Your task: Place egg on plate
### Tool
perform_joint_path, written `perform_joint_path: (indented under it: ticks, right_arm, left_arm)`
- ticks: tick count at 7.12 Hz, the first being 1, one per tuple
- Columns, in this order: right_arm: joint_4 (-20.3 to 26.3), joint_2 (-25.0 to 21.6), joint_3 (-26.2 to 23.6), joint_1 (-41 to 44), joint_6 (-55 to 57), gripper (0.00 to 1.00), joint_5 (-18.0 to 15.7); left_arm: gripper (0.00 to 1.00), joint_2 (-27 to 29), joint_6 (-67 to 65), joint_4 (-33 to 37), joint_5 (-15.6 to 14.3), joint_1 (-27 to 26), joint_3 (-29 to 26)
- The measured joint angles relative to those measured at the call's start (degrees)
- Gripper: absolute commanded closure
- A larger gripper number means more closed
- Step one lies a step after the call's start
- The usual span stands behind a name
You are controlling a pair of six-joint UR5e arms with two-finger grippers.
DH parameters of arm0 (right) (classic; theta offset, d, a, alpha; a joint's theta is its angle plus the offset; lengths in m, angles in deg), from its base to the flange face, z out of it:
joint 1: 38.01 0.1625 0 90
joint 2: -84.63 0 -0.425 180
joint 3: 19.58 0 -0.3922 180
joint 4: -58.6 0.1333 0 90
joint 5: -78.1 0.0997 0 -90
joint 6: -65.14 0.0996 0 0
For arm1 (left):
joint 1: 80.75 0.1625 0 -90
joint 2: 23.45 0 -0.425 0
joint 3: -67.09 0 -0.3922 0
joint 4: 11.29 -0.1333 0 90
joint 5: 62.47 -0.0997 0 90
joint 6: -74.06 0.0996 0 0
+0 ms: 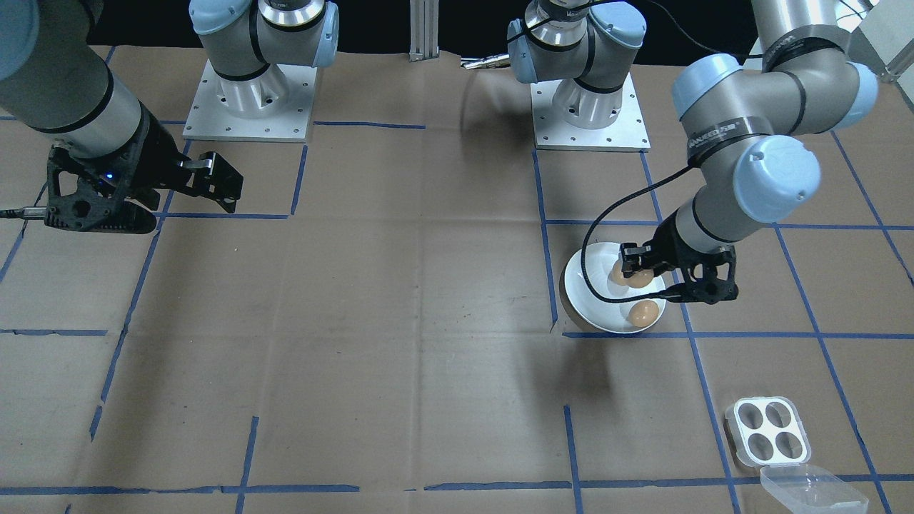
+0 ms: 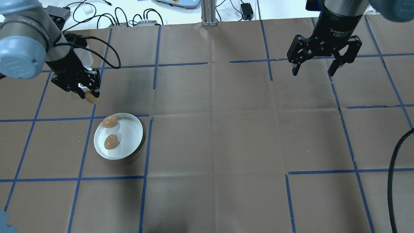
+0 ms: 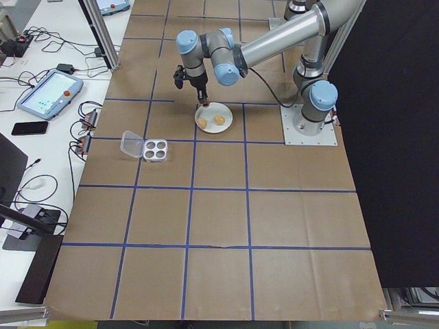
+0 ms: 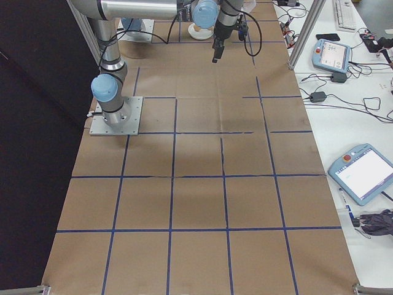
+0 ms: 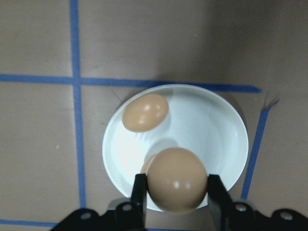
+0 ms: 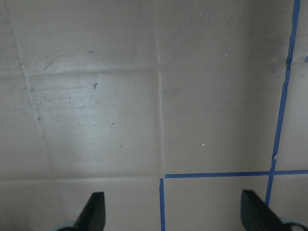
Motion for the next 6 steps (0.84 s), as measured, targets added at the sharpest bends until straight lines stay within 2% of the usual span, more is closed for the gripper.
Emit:
perform_joint_path:
  ticks: [1,2,3,6]
  right_arm:
    - [0.0,0.0,0.0,0.0,0.0,0.0,0.0]
    - [0.0,0.0,0.0,0.0,0.0,0.0,0.0]
    - [0.0,0.0,0.0,0.0,0.0,0.0,0.0]
    - [0.0,0.0,0.0,0.0,0.0,0.0,-0.03]
  left_arm:
    - [0.98,0.45,-0.19,-3.96,0.31,-0.27,3.89]
    - [0.41,1.54,-0.26,-7.42,0.43,-0.43,6.24]
    - [0.01,2.58,-0.28,-9.32,0.45,-0.59,7.09]
    - [0.01,2.23,-0.36,-13.03,0.21,-0.66,5.98]
